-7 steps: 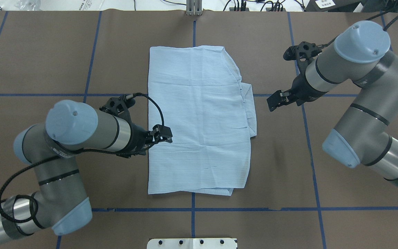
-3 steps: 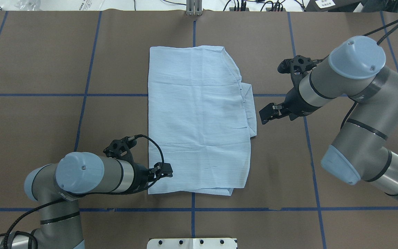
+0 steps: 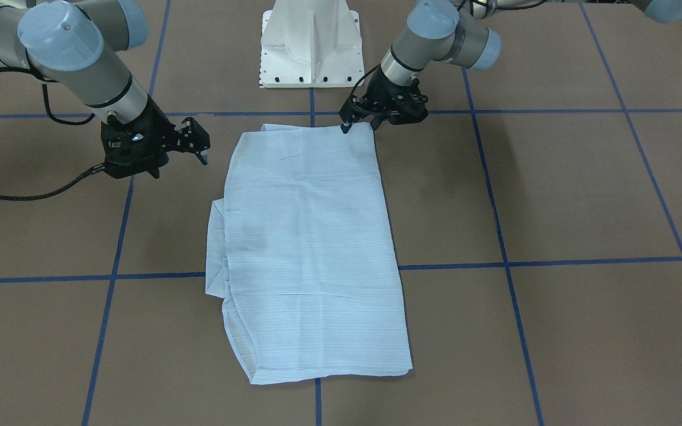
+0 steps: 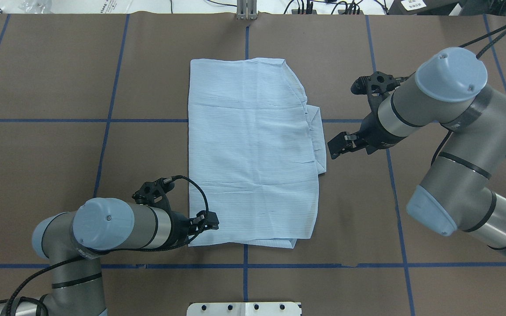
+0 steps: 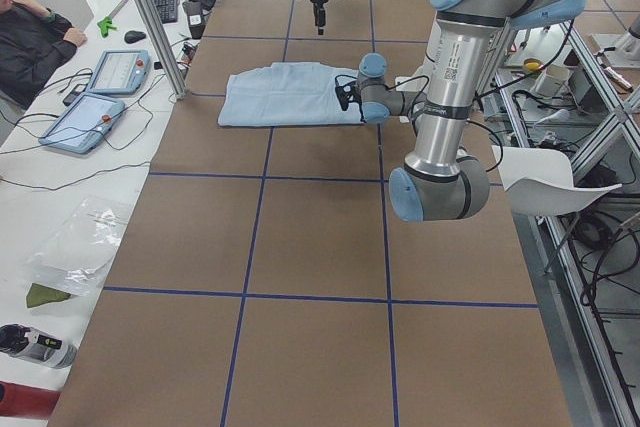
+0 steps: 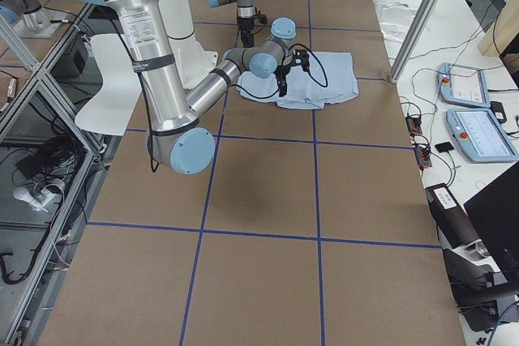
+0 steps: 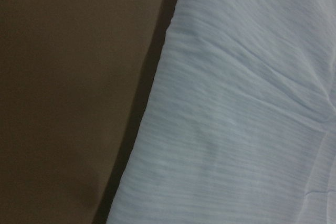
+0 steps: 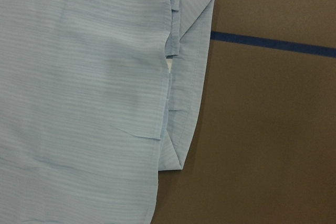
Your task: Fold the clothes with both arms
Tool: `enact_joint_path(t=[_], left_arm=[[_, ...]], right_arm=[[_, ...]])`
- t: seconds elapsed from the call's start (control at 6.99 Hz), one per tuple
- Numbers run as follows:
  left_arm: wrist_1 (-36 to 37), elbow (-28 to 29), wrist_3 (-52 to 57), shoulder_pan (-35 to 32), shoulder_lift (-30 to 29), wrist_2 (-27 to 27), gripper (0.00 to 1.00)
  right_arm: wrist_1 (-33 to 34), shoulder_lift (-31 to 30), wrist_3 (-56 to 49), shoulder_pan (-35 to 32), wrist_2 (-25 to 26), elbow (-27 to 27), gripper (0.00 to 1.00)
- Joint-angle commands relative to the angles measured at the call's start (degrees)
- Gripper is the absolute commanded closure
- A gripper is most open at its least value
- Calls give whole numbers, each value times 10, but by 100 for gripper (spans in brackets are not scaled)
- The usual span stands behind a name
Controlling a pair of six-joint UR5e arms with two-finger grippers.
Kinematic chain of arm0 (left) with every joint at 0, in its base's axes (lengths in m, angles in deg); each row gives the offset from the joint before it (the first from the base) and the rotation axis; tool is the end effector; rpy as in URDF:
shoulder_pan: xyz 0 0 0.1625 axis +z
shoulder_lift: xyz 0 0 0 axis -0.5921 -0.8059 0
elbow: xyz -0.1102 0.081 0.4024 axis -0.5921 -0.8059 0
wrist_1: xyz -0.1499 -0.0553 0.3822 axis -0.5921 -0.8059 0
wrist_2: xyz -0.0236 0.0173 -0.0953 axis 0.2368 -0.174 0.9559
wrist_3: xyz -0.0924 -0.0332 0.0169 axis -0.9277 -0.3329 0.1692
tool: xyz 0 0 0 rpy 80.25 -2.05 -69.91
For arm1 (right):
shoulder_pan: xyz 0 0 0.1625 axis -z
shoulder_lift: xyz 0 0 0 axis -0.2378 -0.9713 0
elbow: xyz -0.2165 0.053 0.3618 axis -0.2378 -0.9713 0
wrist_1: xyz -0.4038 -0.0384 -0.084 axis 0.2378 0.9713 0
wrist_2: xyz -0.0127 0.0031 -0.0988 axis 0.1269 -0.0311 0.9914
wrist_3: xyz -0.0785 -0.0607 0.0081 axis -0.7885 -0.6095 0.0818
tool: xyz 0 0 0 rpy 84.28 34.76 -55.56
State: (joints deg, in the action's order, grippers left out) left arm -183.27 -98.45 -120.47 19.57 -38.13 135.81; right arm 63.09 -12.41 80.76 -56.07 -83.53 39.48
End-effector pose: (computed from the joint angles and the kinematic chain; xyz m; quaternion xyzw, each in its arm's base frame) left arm 0.5383 -0.2818 0.2931 -0.0656 0.5506 -0.1728 0.8140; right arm -0.3694 -0.4447 0.3003 0.0500 -0.4544 -0.0786 0.8859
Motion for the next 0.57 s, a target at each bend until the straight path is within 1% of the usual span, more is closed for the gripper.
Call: enact_joint_path(t=[0.0, 0.43], left_arm=[[0, -1, 0, 0, 5, -1, 11], [2, 1, 0, 3, 5, 0, 11]], right_arm=[[0, 1, 0, 0, 0, -1, 0], [0, 1, 0, 0, -2, -2, 0]])
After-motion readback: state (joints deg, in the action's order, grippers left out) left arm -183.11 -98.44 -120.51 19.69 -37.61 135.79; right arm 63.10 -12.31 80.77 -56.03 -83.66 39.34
